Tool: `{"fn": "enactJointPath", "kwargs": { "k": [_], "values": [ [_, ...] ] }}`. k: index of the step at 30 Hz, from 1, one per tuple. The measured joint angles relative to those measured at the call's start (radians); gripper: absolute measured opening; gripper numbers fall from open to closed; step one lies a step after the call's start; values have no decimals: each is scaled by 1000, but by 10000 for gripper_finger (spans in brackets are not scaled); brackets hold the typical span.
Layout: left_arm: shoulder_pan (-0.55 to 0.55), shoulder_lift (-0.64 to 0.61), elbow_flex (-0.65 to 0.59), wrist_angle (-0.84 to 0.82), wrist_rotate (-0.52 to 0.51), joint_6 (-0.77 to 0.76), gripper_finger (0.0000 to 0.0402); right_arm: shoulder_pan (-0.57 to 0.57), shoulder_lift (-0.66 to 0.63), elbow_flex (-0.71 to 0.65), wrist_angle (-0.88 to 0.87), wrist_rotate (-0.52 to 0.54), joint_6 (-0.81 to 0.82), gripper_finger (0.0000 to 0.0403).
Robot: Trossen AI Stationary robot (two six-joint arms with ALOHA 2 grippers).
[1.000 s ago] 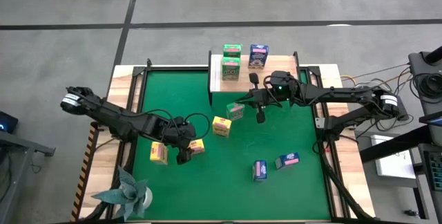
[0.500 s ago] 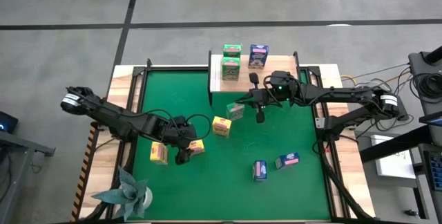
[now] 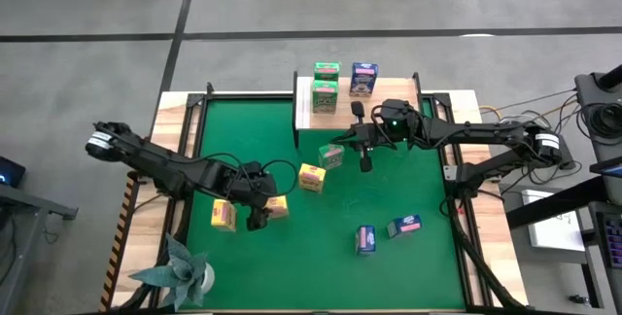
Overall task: Stack cereal on shelf
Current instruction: Put the middle yellow cereal box on the shelf
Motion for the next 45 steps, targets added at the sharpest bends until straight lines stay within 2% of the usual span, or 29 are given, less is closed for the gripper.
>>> {"fn": "enactJointPath", "kwargs": {
  "k": [19, 37, 45],
  "values": [
    [-18, 69, -9, 67, -11, -11, 278, 0, 0, 0, -23, 0, 3, 9],
    [-19, 77, -7, 118, -10, -10, 203, 0, -37, 1, -75, -4, -16, 9],
    [-22, 76, 117, 103, -10, 110, 196, 0, -144, -9, -195, -10, -39, 9]
  ]
}}
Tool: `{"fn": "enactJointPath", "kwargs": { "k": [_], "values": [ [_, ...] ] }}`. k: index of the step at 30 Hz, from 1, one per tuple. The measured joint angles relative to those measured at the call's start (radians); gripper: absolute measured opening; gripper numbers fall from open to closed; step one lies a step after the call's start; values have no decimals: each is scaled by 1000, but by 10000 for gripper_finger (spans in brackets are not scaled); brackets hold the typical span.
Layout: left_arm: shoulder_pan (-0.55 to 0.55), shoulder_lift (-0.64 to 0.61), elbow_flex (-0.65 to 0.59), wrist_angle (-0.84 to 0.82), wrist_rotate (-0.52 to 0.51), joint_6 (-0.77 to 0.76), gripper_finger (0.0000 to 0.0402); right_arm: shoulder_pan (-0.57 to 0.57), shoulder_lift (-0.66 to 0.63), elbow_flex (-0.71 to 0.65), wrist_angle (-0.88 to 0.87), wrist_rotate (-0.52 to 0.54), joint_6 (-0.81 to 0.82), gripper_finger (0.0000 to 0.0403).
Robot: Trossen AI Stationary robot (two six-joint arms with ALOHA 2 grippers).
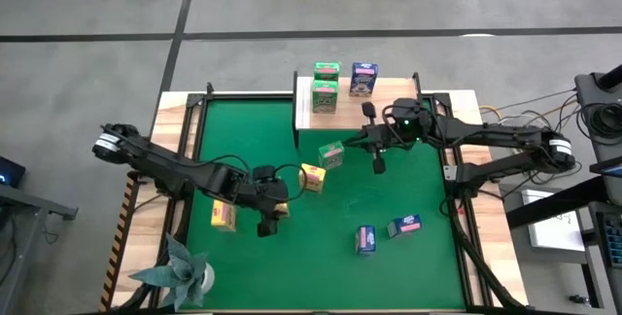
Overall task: Stack cereal on shelf
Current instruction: Put the middle yellow cereal box on the shelf
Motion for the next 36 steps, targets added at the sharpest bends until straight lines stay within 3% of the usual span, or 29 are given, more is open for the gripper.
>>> {"fn": "enactJointPath", "kwargs": {
  "k": [6, 11, 19, 22, 28, 32, 36],
  "values": [
    [4, 0, 119, -27, -50, 222, 196, 0, -66, -38, -6, -80, -9, 9],
    [45, 0, 212, -21, -67, 412, 196, 0, -114, -75, -5, -82, 10, 9],
    [173, -2, 253, 158, -68, 624, 196, 0, -169, -112, -6, -104, 22, 9],
    [198, -3, 274, 74, -70, 588, 196, 0, -188, -121, -7, -104, 41, 9],
    [192, 0, 321, -283, 4, 265, 204, 0, -201, -135, -25, -104, 44, 9],
    [191, 10, 281, -376, 52, 81, 239, 0, -187, -140, -20, -104, 44, 9],
    [174, 21, 212, -376, 106, 26, 288, 0, -167, -143, -21, -104, 46, 9]
  ]
}}
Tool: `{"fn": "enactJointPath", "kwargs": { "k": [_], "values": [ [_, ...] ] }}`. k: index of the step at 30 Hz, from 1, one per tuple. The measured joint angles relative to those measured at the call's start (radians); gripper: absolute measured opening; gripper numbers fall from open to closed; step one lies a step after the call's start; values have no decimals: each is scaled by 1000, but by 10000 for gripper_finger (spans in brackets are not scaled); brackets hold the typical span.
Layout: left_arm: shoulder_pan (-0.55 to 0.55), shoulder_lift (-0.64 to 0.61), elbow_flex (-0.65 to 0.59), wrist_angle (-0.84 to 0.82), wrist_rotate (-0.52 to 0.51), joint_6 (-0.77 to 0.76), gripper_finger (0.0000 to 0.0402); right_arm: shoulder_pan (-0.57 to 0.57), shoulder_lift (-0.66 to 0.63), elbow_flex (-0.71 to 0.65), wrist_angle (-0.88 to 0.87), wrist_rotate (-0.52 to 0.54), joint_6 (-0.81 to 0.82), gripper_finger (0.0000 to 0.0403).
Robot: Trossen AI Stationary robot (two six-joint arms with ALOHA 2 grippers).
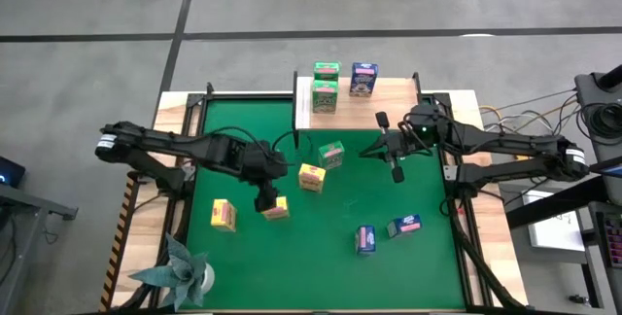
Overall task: Stack cereal on shelf
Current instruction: Put the middle yellow cereal box on the shelf
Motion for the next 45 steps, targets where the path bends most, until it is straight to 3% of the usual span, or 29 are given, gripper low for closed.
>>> {"fn": "enactJointPath", "kwargs": {
  "k": [7, 26, 45],
  "values": [
    [-40, 2, -76, 25, 97, -54, 334, 0, 14, -1, -3, 0, 29, 9],
    [-78, 5, -256, 204, 61, -73, 332, 0, 14, -1, 0, 7, 70, 9],
    [-81, 5, -262, 212, 28, -77, 222, 0, 14, -1, -1, 7, 69, 9]
  ]
}}
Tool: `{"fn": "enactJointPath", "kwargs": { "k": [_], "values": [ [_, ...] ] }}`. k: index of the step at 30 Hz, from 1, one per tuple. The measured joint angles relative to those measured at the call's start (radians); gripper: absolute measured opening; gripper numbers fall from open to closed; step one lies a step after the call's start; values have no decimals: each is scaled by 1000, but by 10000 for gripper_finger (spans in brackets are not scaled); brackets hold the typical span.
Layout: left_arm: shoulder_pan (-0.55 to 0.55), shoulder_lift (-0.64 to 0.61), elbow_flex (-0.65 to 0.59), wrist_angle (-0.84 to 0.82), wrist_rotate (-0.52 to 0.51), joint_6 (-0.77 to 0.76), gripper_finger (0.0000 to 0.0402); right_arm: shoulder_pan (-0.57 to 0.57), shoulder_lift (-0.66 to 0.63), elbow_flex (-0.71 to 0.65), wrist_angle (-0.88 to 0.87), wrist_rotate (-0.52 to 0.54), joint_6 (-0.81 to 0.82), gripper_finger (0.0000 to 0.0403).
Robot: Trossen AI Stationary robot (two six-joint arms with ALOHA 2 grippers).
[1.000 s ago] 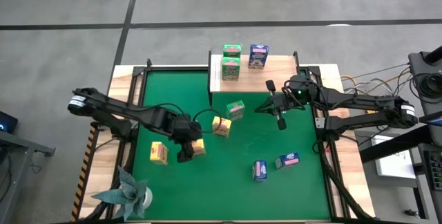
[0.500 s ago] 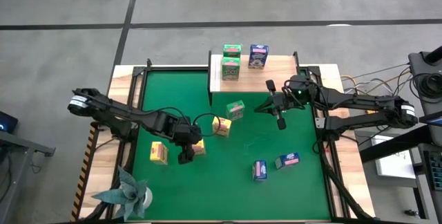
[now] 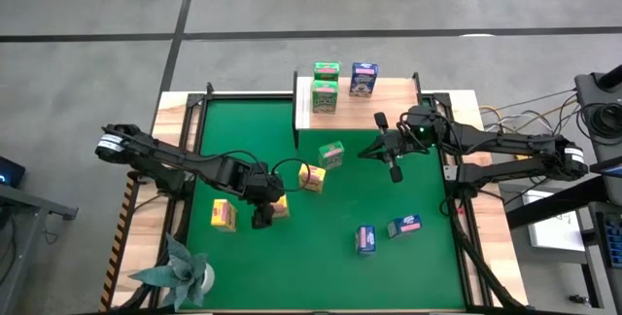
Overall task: Stack cereal on shelf
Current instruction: Put the middle yellow cereal box on the shelf
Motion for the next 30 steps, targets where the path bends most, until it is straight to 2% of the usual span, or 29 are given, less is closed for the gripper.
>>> {"fn": "enactJointPath", "kwargs": {
  "k": [14, 25, 30],
  "values": [
    [-2, 0, 9, 9, -9, 0, 188, 0, 0, 0, -2, 0, 0, 9],
    [-8, 0, 10, 9, -9, 0, 145, 0, 0, 0, -4, 0, 0, 9],
    [-8, 0, 64, -4, -9, 32, 142, 0, -19, 0, -21, 0, -5, 9]
  ]
}}
